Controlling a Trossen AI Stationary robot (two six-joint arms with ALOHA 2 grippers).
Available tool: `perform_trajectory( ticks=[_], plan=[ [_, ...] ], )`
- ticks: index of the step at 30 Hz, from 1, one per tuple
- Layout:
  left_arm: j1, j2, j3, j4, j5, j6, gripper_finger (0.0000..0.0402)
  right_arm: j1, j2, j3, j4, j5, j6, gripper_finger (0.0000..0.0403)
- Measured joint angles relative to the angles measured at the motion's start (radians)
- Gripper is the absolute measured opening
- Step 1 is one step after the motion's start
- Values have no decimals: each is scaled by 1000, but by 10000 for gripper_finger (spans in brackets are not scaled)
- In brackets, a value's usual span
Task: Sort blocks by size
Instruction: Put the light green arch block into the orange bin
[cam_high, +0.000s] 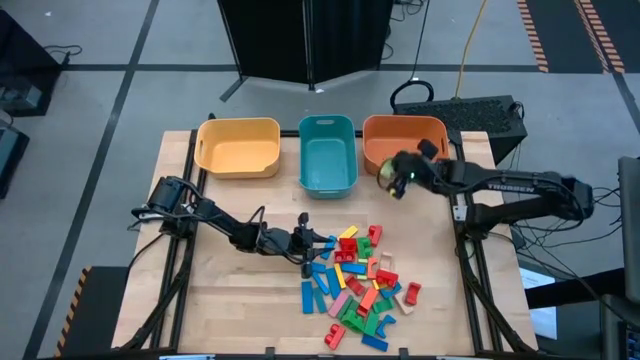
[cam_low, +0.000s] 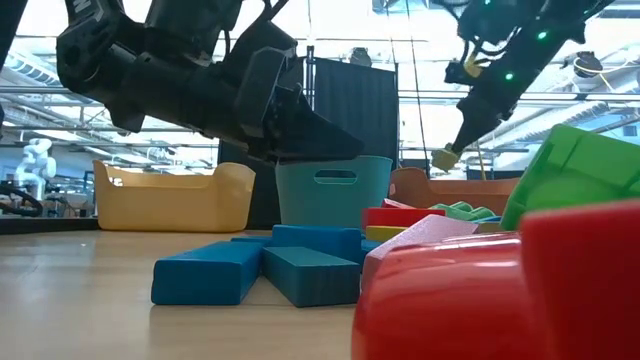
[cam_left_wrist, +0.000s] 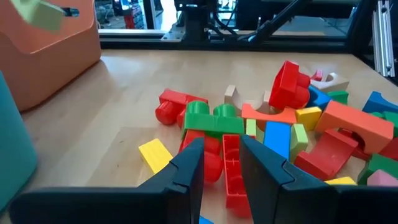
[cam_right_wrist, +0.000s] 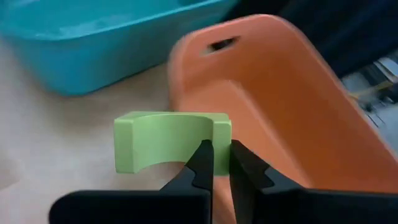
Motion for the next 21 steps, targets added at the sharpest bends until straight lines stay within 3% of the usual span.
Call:
perform_trajectory(
  ticks=[4,11,17,21],
  plan=[
    [0,0,0,-3,0,0,93,-128,4,0,53,-15,-23,13],
    [0,0,0,-6,0,0,93,-329,46,1,96,-198,-31,13],
    [0,0,0,-12,0,0,93,-420,124,1,136,-290,-21,13],
    [0,0,0,-12,0,0,93,-449,187,1,158,-296,-7,14]
  ],
)
